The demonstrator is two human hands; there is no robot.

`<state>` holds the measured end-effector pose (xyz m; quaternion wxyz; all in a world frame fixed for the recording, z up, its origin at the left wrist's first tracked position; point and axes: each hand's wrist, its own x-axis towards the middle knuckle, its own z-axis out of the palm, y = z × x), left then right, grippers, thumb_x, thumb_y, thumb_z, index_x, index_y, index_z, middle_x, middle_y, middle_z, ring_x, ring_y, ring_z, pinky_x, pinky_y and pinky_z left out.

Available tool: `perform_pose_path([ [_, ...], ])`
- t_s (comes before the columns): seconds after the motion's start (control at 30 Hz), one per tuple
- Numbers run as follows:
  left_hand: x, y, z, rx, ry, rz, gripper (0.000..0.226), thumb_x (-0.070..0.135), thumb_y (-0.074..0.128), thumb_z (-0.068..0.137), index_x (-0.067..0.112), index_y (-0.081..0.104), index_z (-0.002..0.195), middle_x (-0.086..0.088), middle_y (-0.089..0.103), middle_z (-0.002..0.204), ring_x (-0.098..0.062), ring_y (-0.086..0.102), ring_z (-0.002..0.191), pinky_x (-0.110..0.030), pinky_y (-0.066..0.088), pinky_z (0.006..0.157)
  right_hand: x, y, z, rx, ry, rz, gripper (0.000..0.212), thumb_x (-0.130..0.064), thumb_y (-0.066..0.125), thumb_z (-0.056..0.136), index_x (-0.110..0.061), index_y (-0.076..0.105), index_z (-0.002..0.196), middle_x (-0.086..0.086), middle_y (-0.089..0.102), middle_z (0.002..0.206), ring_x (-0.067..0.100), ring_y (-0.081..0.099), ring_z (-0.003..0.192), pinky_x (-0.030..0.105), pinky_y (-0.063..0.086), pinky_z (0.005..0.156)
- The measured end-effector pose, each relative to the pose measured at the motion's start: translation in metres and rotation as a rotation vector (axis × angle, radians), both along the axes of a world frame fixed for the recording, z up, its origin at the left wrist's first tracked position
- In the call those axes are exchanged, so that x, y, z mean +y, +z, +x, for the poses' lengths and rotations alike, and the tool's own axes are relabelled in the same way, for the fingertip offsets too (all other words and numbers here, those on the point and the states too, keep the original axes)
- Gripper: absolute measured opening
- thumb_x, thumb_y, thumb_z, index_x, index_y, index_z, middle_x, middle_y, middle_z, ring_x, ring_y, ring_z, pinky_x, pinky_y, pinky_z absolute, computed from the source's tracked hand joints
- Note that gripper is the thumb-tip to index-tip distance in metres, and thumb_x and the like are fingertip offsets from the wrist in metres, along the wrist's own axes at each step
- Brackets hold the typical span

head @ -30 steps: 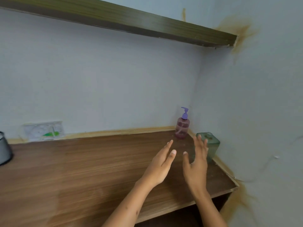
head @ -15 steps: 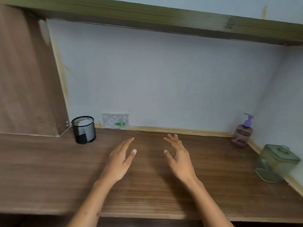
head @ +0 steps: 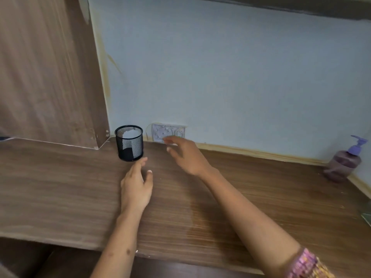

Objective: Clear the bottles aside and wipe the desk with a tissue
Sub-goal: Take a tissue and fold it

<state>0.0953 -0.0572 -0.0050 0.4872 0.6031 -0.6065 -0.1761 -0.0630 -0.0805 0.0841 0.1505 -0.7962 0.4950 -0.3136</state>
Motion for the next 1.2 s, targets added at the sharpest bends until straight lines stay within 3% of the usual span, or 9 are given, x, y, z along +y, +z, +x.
perform_pose_path([
  [0.2, -0.002, -0.003, 0.000, 0.027, 0.032, 0.017, 0.040, 0.012, 0.059, 0.089, 0.018, 0.053, 0.128, -0.002, 0.062, 0.126, -0.027, 0.058, 0.113, -0.049, 0.042, 0.101, -0.079, 0.011, 0.058, 0.184, 0.096, -0.097, 0.038, -0.007, 0.050, 0.091, -0.008, 0.056, 0.128, 0.010, 0.065, 0.122, 0.031, 0.057, 0.115, 0.046, 0.043, 0.100],
  [0.33, -0.003, -0.003, 0.000, 0.011, 0.030, 0.024, 0.040, 0.012, 0.059, 0.089, 0.017, 0.053, 0.128, -0.001, 0.062, 0.127, -0.024, 0.058, 0.116, -0.047, 0.041, 0.102, -0.116, 0.014, 0.082, 0.560, 0.196, 0.061, 0.040, -0.014, 0.042, 0.099, -0.020, 0.048, 0.138, 0.004, 0.044, 0.148, 0.027, 0.021, 0.145, 0.046, 0.016, 0.117],
  [0.43, -0.003, -0.003, 0.000, 0.001, 0.028, 0.028, 0.040, 0.012, 0.059, 0.089, 0.018, 0.053, 0.128, 0.000, 0.062, 0.126, -0.024, 0.057, 0.116, -0.047, 0.040, 0.103, -0.129, 0.019, 0.090, 0.626, 0.275, 0.148, 0.037, -0.009, 0.043, 0.098, -0.017, 0.055, 0.132, 0.004, 0.053, 0.139, 0.022, 0.039, 0.135, 0.041, 0.018, 0.113],
  [0.5, -0.004, -0.003, 0.000, -0.003, 0.024, 0.028, 0.040, 0.012, 0.059, 0.089, 0.018, 0.053, 0.128, 0.000, 0.062, 0.126, -0.023, 0.056, 0.118, -0.046, 0.039, 0.105, -0.132, 0.026, 0.090, 0.525, 0.296, 0.196, 0.033, -0.003, 0.050, 0.094, -0.011, 0.062, 0.124, 0.006, 0.063, 0.121, 0.018, 0.055, 0.111, 0.028, 0.035, 0.095],
  [0.63, -0.005, -0.003, -0.002, -0.033, 0.014, 0.026, 0.040, 0.012, 0.059, 0.089, 0.017, 0.052, 0.128, 0.000, 0.061, 0.126, -0.023, 0.055, 0.118, -0.043, 0.037, 0.104, -0.134, 0.039, 0.087, 0.355, 0.296, 0.240, 0.027, 0.001, 0.069, 0.080, -0.011, 0.071, 0.105, 0.004, 0.063, 0.093, 0.015, 0.056, 0.090, 0.015, 0.040, 0.068],
  [0.73, -0.004, -0.003, -0.002, -0.052, 0.009, 0.025, 0.039, 0.013, 0.058, 0.090, 0.018, 0.052, 0.128, 0.001, 0.061, 0.126, -0.022, 0.055, 0.119, -0.040, 0.036, 0.104, -0.137, 0.045, 0.084, 0.236, 0.285, 0.235, 0.031, 0.004, 0.076, 0.071, -0.012, 0.073, 0.098, 0.007, 0.064, 0.090, 0.017, 0.057, 0.088, 0.014, 0.044, 0.069],
  [0.97, -0.003, -0.003, -0.001, -0.067, 0.002, 0.010, 0.038, 0.013, 0.058, 0.090, 0.018, 0.052, 0.127, 0.002, 0.061, 0.126, -0.021, 0.055, 0.117, -0.037, 0.036, 0.101, -0.116, 0.052, 0.058, -0.164, 0.236, 0.051, 0.025, -0.005, 0.076, 0.076, -0.013, 0.073, 0.100, -0.004, 0.069, 0.093, 0.013, 0.060, 0.088, 0.036, 0.051, 0.095],
  [1.1, -0.002, -0.002, -0.001, -0.046, -0.010, -0.004, 0.037, 0.011, 0.058, 0.090, 0.017, 0.054, 0.126, 0.001, 0.062, 0.125, -0.023, 0.056, 0.116, -0.040, 0.040, 0.101, -0.072, 0.054, 0.026, -0.351, 0.176, 0.003, 0.020, -0.010, 0.072, 0.082, -0.015, 0.071, 0.101, -0.010, 0.065, 0.094, 0.007, 0.056, 0.075, 0.015, 0.047, 0.079],
  [1.2, 0.000, 0.000, -0.001, 0.037, -0.053, -0.048, 0.030, 0.010, 0.058, 0.090, 0.020, 0.058, 0.119, 0.004, 0.064, 0.119, -0.019, 0.059, 0.112, -0.037, 0.043, 0.099, -0.036, 0.049, 0.002, -0.480, 0.123, 0.027, 0.020, -0.011, 0.071, 0.083, -0.019, 0.071, 0.102, -0.007, 0.060, 0.096, 0.008, 0.055, 0.068, 0.016, 0.045, 0.070],
])
